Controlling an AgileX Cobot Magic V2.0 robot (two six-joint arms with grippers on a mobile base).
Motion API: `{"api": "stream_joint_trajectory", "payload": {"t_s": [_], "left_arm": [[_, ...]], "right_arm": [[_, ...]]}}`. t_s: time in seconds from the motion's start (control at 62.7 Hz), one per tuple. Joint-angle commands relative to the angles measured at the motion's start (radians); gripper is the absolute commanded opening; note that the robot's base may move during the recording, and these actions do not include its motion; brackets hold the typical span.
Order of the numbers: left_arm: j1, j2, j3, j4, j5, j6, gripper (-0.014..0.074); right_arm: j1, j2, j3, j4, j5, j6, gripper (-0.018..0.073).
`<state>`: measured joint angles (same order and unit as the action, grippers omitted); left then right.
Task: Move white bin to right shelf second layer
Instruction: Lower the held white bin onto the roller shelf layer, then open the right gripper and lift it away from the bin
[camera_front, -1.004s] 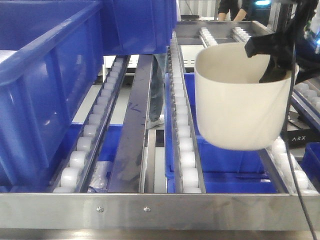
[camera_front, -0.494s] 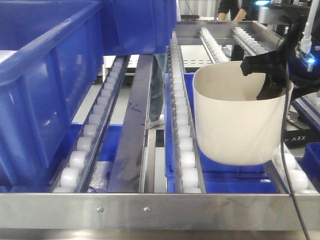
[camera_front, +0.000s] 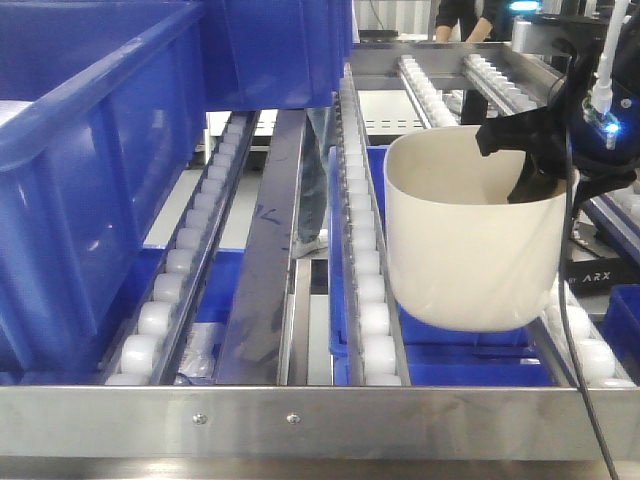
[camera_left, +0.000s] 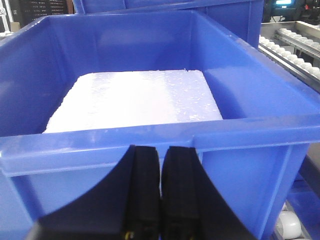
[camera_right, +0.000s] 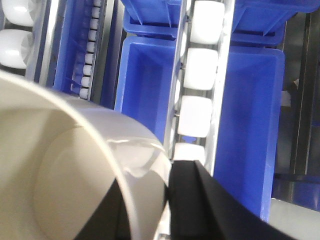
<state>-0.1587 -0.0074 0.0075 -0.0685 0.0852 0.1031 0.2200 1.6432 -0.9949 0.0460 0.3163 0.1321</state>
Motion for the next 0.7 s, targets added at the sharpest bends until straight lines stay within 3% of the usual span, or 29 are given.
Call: {"api": "stream_joint_trajectory", "payload": {"t_s": [0.0, 0.175, 0.43, 0.685], "left_arm": [[-0.001, -0.014, 0.037, -0.005, -0.085, -0.004, 0.0085], [-0.001, -0.014, 0.037, -0.005, -0.085, -0.004, 0.0085], [-0.001, -0.014, 0.037, -0.005, -0.085, -0.004, 0.0085], [-0.001, -0.014, 0.037, -0.005, -0.085, -0.004, 0.0085]], "right_arm": [[0.0, -0.027, -0.028, 0.001, -0.059, -0.003, 0.0057], [0.0, -0.03, -0.028, 0.002, -0.059, -0.003, 0.0077], [0.0, -0.087, -0.028, 0.002, -0.079, -0.003, 0.0383], [-0.001, -0.191, -0.028, 0.002, -0.077, -0.003, 0.0393]]}}
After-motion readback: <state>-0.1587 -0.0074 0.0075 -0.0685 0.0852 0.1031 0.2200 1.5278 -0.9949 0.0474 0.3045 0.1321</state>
